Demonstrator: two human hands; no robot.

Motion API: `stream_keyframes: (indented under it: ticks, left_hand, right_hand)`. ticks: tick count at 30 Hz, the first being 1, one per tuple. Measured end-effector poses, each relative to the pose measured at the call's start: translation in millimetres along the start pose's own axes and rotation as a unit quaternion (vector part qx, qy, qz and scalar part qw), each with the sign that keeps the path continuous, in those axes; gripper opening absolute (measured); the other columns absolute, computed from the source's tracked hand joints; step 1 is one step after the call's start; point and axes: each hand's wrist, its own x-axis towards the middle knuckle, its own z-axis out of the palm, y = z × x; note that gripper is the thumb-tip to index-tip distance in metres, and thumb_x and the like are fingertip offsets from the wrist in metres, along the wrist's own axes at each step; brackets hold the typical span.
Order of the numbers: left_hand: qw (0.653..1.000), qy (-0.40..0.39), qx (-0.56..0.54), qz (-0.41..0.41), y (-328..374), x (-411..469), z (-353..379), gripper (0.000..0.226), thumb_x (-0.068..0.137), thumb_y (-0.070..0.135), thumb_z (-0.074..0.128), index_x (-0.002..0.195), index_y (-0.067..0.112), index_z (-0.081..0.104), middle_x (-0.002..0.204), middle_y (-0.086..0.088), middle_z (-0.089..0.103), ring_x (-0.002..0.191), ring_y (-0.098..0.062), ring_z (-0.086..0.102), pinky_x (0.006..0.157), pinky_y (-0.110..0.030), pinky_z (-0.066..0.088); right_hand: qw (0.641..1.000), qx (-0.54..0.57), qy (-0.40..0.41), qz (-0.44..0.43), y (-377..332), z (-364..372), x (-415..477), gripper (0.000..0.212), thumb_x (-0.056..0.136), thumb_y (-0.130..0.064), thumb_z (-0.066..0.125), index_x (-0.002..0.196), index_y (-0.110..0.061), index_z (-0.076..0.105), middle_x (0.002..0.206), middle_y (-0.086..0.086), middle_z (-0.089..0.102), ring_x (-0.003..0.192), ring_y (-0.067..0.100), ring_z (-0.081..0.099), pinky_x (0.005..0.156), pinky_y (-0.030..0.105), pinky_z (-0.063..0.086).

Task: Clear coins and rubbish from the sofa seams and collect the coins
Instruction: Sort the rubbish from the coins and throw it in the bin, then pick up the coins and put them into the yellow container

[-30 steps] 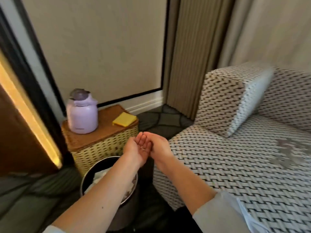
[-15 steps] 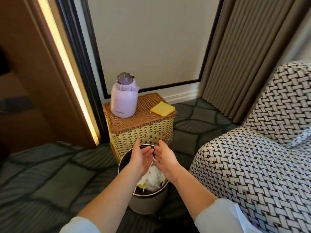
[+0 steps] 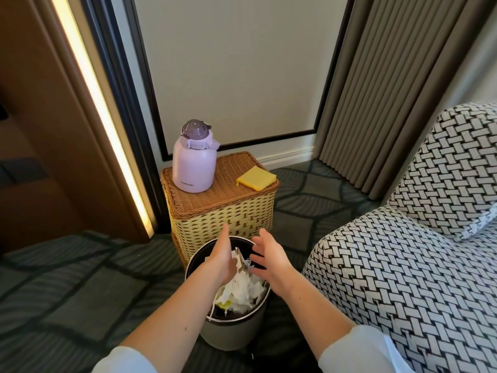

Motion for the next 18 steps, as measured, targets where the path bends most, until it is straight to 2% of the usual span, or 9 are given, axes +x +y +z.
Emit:
stream_keyframes:
  ticks: [2, 4, 5, 7, 9, 11, 13, 16, 18]
  left_hand:
    - [0.998, -0.005, 0.062, 0.028, 3.4, 1.7, 5.6, 0.062, 0.097, 0.05, 0.045, 0.149, 0.019, 0.033, 0.156, -0.007, 0.029, 0.138, -0.025, 0.035, 0.113, -0.039, 0.027]
    - [0.992, -0.004, 0.112, 0.063, 10.5, 6.7, 14.1, 0.044, 0.098, 0.038, 0.048, 0.137, 0.017, 0.049, 0.143, -0.005, 0.047, 0.127, -0.023, 0.047, 0.11, -0.04, 0.034]
    - [0.988, -0.006, 0.13, 0.08, 15.8, 10.2, 19.9, 0.035, 0.097, 0.034, 0.05, 0.126, 0.016, 0.057, 0.131, -0.003, 0.055, 0.12, -0.025, 0.051, 0.108, -0.042, 0.036]
    - [0.982, -0.009, 0.156, 0.106, 29.5, 14.8, 34.7, 0.018, 0.095, 0.031, 0.052, 0.099, 0.018, 0.064, 0.103, 0.001, 0.062, 0.105, -0.03, 0.057, 0.102, -0.041, 0.04]
    - [0.977, -0.011, 0.172, 0.128, 42.5, 18.2, 48.7, 0.016, 0.095, 0.032, 0.052, 0.089, 0.021, 0.063, 0.09, 0.001, 0.06, 0.089, -0.022, 0.056, 0.086, -0.034, 0.046]
    - [0.971, -0.02, 0.183, 0.151, 53.6, 26.4, 62.2, 0.017, 0.096, 0.033, 0.051, 0.086, 0.023, 0.061, 0.084, 0.003, 0.056, 0.083, -0.015, 0.05, 0.069, -0.028, 0.041]
    - [0.966, -0.022, 0.191, 0.171, 63.6, 36.6, 73.2, 0.019, 0.096, 0.033, 0.05, 0.08, 0.027, 0.058, 0.08, 0.006, 0.053, 0.076, -0.012, 0.047, 0.065, -0.027, 0.038]
    - [0.962, 0.0, 0.202, 0.184, 77.0, 55.5, 85.8, 0.011, 0.098, 0.031, 0.048, 0.097, 0.031, 0.059, 0.085, 0.007, 0.053, 0.079, -0.01, 0.049, 0.068, -0.027, 0.041]
    - [0.961, 0.012, 0.198, 0.19, 85.8, 68.8, 93.2, 0.016, 0.098, 0.028, 0.048, 0.109, 0.028, 0.06, 0.097, 0.005, 0.056, 0.089, -0.011, 0.053, 0.081, -0.03, 0.046]
  right_hand:
    - [0.998, -0.04, 0.02, -0.036, -7.2, -4.6, 3.0, 0.043, 0.101, -0.033, 0.047, 0.14, -0.015, 0.047, 0.127, 0.004, 0.057, 0.118, 0.023, 0.054, 0.093, 0.037, 0.047]
    - [0.991, -0.093, 0.035, -0.086, -16.9, -11.2, 8.8, 0.037, 0.1, -0.025, 0.051, 0.136, -0.017, 0.052, 0.111, 0.0, 0.061, 0.109, 0.021, 0.058, 0.091, 0.036, 0.049]
    - [0.987, -0.112, 0.041, -0.106, -23.3, -14.8, 12.7, 0.037, 0.099, -0.024, 0.051, 0.135, -0.017, 0.053, 0.112, 0.0, 0.062, 0.11, 0.021, 0.058, 0.094, 0.037, 0.05]
    - [0.98, -0.138, 0.052, -0.135, -38.7, -22.1, 21.5, 0.038, 0.098, -0.022, 0.052, 0.136, -0.017, 0.054, 0.127, 0.002, 0.06, 0.118, 0.02, 0.056, 0.103, 0.041, 0.047]
    - [0.974, -0.153, 0.063, -0.156, -54.5, -29.6, 30.5, 0.038, 0.098, -0.022, 0.052, 0.136, -0.019, 0.054, 0.134, 0.002, 0.056, 0.123, 0.019, 0.053, 0.107, 0.044, 0.044]
    - [0.969, -0.164, 0.07, -0.174, -69.6, -38.3, 42.4, 0.035, 0.098, -0.021, 0.052, 0.133, -0.02, 0.056, 0.133, 0.0, 0.057, 0.122, 0.018, 0.054, 0.107, 0.045, 0.044]
    - [0.966, -0.169, 0.077, -0.181, -83.3, -47.4, 57.3, 0.032, 0.098, -0.021, 0.052, 0.129, -0.022, 0.058, 0.13, 0.0, 0.059, 0.12, 0.018, 0.054, 0.107, 0.045, 0.044]
    - [0.965, -0.173, 0.084, -0.177, -101.8, -58.2, 81.4, 0.033, 0.098, -0.019, 0.052, 0.13, -0.021, 0.058, 0.13, 0.0, 0.059, 0.121, 0.018, 0.054, 0.107, 0.044, 0.044]
    - [0.964, -0.179, 0.082, -0.178, -112.7, -63.2, 98.6, 0.035, 0.098, -0.018, 0.052, 0.133, -0.02, 0.056, 0.131, 0.0, 0.058, 0.121, 0.017, 0.054, 0.107, 0.043, 0.044]
